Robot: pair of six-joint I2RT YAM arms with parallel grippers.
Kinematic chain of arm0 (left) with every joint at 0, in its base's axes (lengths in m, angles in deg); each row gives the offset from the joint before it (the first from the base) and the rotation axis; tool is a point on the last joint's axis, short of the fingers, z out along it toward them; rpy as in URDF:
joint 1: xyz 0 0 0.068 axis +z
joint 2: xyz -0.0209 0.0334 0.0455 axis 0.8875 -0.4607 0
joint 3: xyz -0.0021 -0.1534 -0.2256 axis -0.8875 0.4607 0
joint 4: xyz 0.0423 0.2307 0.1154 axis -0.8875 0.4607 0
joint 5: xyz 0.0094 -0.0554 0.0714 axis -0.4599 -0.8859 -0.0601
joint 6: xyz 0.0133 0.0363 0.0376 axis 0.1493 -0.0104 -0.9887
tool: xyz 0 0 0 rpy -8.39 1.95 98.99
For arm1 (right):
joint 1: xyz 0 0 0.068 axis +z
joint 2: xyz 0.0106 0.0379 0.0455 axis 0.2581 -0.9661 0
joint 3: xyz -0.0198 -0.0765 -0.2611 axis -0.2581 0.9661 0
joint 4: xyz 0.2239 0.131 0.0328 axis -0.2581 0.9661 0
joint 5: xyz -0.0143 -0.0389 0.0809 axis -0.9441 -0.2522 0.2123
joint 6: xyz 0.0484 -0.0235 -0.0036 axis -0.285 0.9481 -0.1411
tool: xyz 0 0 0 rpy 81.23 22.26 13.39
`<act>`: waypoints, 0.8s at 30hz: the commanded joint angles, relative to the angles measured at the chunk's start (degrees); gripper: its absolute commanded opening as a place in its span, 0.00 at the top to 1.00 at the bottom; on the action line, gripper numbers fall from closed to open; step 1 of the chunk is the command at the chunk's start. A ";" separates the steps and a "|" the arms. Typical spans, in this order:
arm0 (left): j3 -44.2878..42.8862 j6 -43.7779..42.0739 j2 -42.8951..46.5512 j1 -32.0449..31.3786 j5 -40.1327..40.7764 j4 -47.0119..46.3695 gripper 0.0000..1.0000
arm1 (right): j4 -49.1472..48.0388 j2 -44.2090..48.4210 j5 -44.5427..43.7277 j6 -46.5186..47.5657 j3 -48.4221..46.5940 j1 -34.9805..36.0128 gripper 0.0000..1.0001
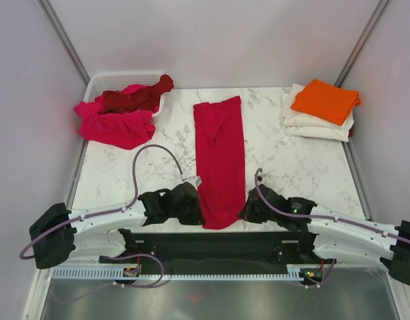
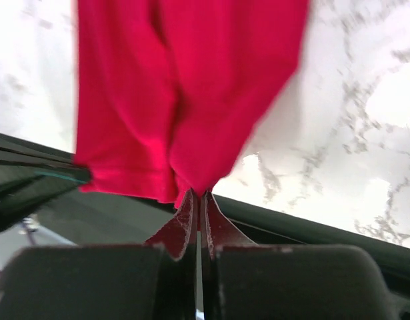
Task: Fold and stack the t-shirts
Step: Fold the tshirt
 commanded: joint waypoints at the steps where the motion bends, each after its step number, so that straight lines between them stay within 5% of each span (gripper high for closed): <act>1: -7.93 -4.24 2.21 -0.27 1.34 8.51 0.98 | 3.84 1.08 -3.92 1.39 -6.30 0.17 1.00; 6: -13.74 -6.53 2.30 1.22 0.64 12.30 0.98 | 6.21 -2.17 -6.82 2.97 -12.98 0.09 1.00; 12: -15.94 -15.13 -0.24 12.99 -6.21 12.92 0.98 | 6.66 -7.97 -7.45 9.64 -19.58 -8.67 1.00; 24: -33.33 -29.38 -21.50 25.57 -11.49 12.83 0.98 | 3.23 -24.67 -3.58 23.26 -33.02 -22.67 1.00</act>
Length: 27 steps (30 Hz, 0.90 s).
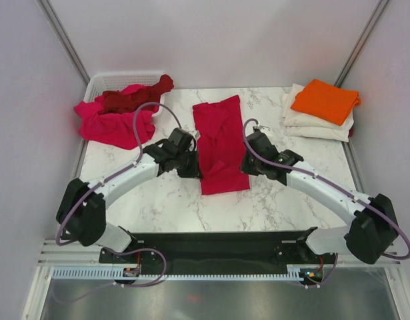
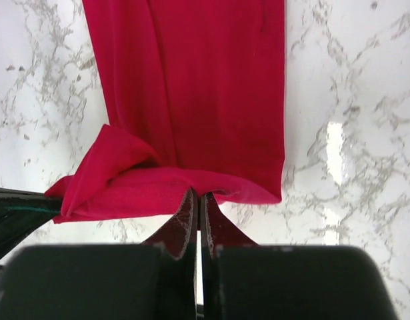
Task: Fold and stack the t-shirts
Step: Fold the tshirt
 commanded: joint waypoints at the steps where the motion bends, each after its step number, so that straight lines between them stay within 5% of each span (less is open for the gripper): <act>1: -6.20 -7.96 -4.90 2.51 -3.10 0.70 0.98 | -1.84 -4.54 0.66 5.15 -4.81 -2.26 1.00; 27: -32.92 -14.12 -33.20 12.01 -7.06 3.95 0.98 | -4.83 -32.06 4.62 12.63 -24.94 -13.86 1.00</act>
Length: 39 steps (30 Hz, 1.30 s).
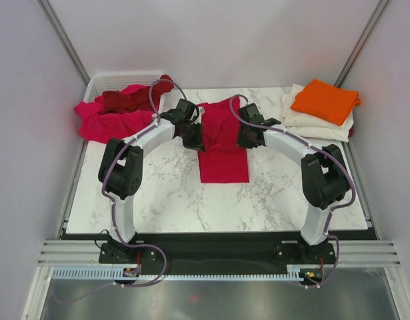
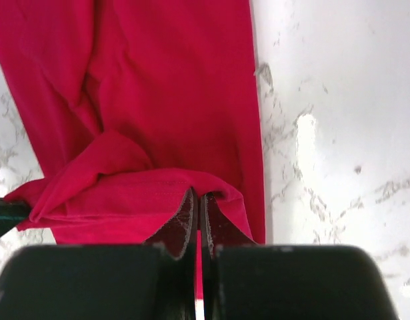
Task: Fold and stack the t-shirts
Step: Fold the tshirt
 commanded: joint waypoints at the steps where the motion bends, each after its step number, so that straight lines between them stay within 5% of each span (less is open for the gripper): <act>1: -4.89 -2.19 -3.11 0.90 -0.41 1.11 0.94 | -1.16 -3.65 -0.10 1.76 -5.16 -1.74 1.00; 2: -6.37 -2.10 -3.73 1.08 0.03 1.46 0.83 | -1.16 -4.53 0.16 1.85 -5.95 -2.17 0.99; 4: -7.87 -2.10 -4.52 1.52 0.81 2.16 0.67 | -0.46 -6.81 0.52 2.64 -8.58 -3.23 0.69; 5: -9.79 -2.27 -4.61 1.70 1.08 3.21 0.50 | 0.41 -7.44 -0.01 2.73 -9.55 -3.58 0.58; 6: -10.94 -2.80 -4.44 1.78 1.52 3.91 0.42 | 1.29 -7.88 -0.45 2.82 -10.52 -4.19 0.36; 8: -14.19 -3.24 -3.56 1.96 4.85 6.71 0.23 | 2.97 -7.71 -1.33 3.34 -12.37 -4.72 0.18; 11: -15.26 -4.03 -0.15 1.96 7.85 8.49 0.22 | 3.85 -4.55 -3.26 4.57 -12.20 -4.90 0.09; 17: -6.94 -2.19 8.12 -0.23 7.50 8.49 0.30 | 1.40 8.18 -0.99 4.93 -2.55 -4.99 0.14; 20: -3.33 -2.19 9.36 -3.65 6.01 7.62 0.36 | -5.10 13.12 8.06 4.32 4.48 -4.90 0.29; 23: -2.08 -1.49 6.91 -6.56 5.57 6.12 0.42 | -8.36 12.78 15.25 3.96 6.87 -4.82 0.55; 27: -3.40 -0.87 3.21 -8.93 6.00 5.24 0.45 | -9.59 10.31 18.36 3.96 7.31 -4.12 0.74; 39: -11.83 -2.80 -8.65 -9.38 9.60 4.36 0.47 | -11.36 -2.59 20.65 4.31 0.91 -3.94 0.76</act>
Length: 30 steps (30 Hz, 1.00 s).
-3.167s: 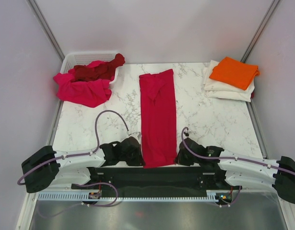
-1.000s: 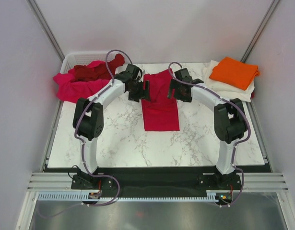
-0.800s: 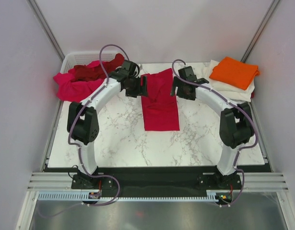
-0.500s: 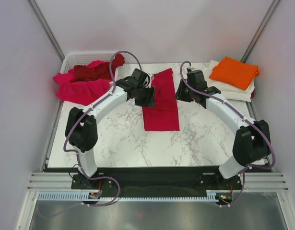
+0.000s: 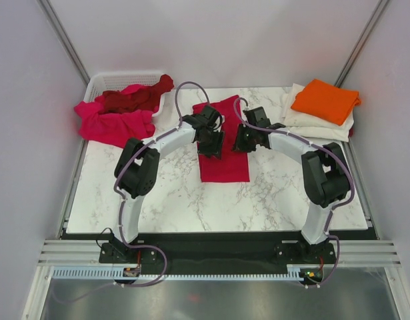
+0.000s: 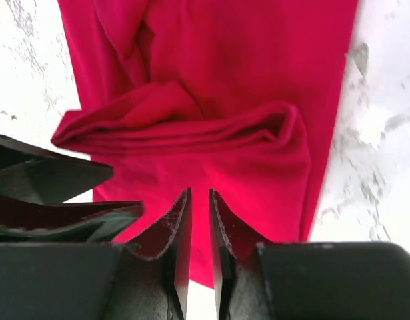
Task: Fold and stack the t-shirts
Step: Fold the tshirt
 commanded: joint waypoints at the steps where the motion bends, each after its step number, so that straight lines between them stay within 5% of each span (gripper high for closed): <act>1: -4.88 -1.38 -2.71 0.15 1.87 -1.37 0.47 | -1.96 -2.54 1.00 0.55 -5.55 0.02 0.76; 6: -10.94 -2.17 -7.27 1.73 2.49 -1.37 0.47 | -0.64 -3.08 -0.32 1.61 -7.93 0.02 0.73; 12: -20.26 -3.14 -12.46 5.07 2.75 -0.66 0.47 | 3.22 3.32 -5.76 3.45 -7.58 -0.33 0.40; 19: -28.97 -3.23 -14.24 7.36 2.93 2.15 0.48 | 4.20 11.51 -6.83 3.89 -1.08 -0.33 0.29; 25: -15.57 -2.18 -1.15 7.27 2.40 2.15 0.44 | 4.02 14.59 -5.51 5.21 5.15 -0.33 0.24; 30: 2.11 -0.68 13.85 6.57 -0.83 -0.74 0.36 | 1.58 17.75 -1.39 3.64 14.45 -1.03 0.07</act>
